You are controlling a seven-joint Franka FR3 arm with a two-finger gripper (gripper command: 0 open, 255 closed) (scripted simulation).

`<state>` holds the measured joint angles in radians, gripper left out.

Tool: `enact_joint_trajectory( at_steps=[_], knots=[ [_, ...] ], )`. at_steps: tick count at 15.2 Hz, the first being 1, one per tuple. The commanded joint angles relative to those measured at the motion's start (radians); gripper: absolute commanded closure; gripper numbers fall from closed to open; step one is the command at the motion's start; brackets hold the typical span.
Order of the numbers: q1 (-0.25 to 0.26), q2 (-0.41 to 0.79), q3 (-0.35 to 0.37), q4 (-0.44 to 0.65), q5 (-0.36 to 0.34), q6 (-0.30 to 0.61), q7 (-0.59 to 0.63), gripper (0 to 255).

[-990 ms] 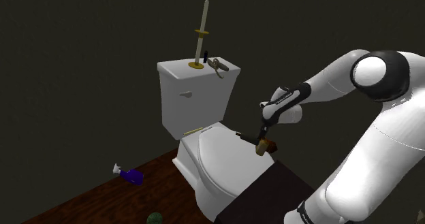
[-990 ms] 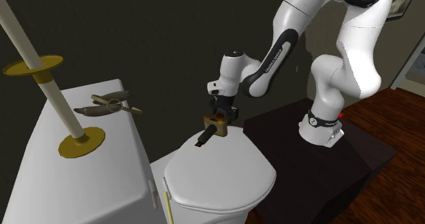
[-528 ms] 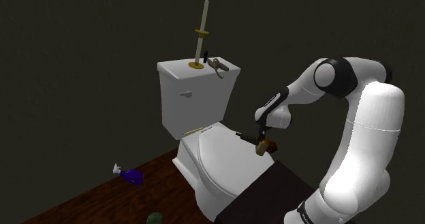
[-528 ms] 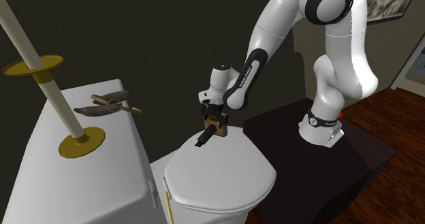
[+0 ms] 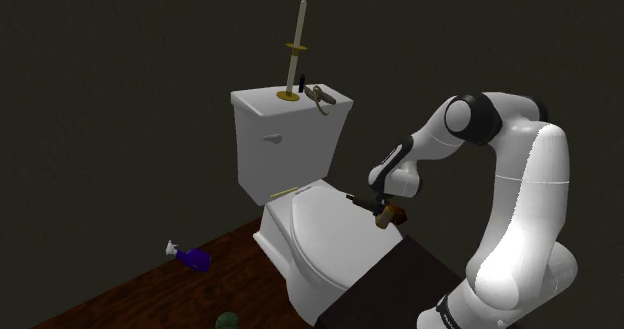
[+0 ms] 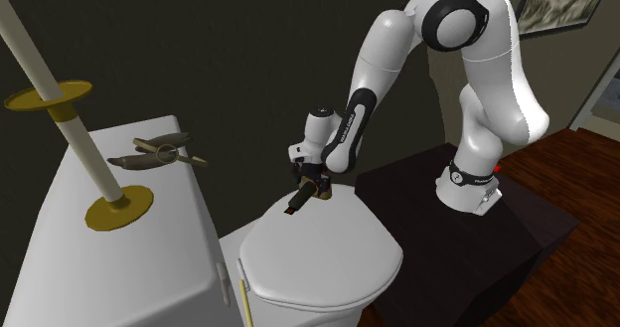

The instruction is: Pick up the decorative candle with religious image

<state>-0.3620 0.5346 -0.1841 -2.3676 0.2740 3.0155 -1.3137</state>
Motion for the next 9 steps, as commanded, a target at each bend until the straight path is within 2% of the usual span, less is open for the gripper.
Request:
enact_joint_trajectory(
  at_steps=[1,2,3,9],
  knots=[
    [-0.005,0.009,0.006,0.003,0.003,0.007,-0.002,0],
    [-0.005,0.009,0.006,0.003,0.003,0.007,-0.002,0],
    [-0.005,0.009,0.006,0.003,0.003,0.007,-0.002,255],
    [-0.005,0.010,0.006,0.004,0.003,0.007,-0.002,255]
  ],
)
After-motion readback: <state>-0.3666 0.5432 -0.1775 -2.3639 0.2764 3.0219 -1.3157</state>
